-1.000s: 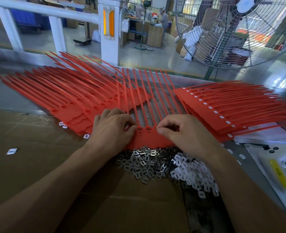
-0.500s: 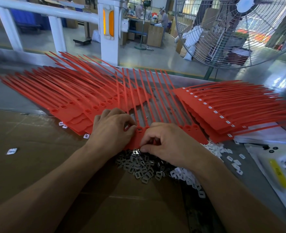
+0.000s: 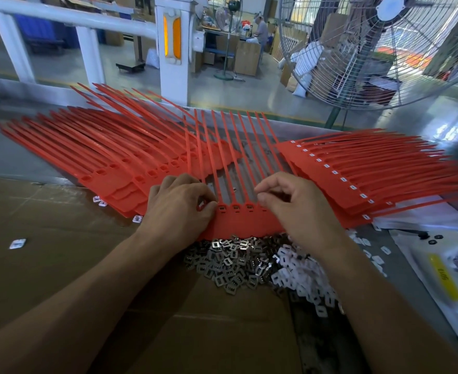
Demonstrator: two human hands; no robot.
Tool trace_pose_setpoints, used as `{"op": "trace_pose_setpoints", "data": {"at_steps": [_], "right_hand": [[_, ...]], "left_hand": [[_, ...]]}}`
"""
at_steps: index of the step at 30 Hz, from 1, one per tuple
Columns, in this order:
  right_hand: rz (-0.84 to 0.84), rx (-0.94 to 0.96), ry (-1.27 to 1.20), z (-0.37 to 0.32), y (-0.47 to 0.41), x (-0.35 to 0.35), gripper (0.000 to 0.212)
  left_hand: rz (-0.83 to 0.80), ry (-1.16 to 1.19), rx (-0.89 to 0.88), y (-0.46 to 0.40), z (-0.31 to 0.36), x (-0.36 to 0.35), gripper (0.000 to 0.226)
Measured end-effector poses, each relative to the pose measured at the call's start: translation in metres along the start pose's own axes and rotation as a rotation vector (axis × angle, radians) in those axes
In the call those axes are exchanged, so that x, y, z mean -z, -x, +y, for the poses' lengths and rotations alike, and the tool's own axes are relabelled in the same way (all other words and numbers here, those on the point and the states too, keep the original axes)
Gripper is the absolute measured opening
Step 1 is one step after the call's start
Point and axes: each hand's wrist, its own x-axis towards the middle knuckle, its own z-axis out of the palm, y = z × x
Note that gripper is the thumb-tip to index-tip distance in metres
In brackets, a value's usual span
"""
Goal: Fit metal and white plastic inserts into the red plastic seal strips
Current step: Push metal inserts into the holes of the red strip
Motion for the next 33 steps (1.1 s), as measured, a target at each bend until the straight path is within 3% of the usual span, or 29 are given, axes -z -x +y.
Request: {"op": "trace_pose_setpoints", "data": {"at_steps": [7,23,33], "right_hand": [[0.107,-0.225,-0.039,0.016,-0.005,0.012,0.011],[0.163,-0.262,0.093,0.025,-0.008,0.010,0.014],[0.110,-0.294,0.207,0.028,-0.011,0.006,0.013]], "left_hand": [[-0.001,0.001,-0.002,0.001,0.000,0.000,0.016],[0.012,0.008,-0.007,0.001,-0.001,0.000,0.013],[0.006,0.005,0.001,0.002,0.000,0.000,0.015]]}}
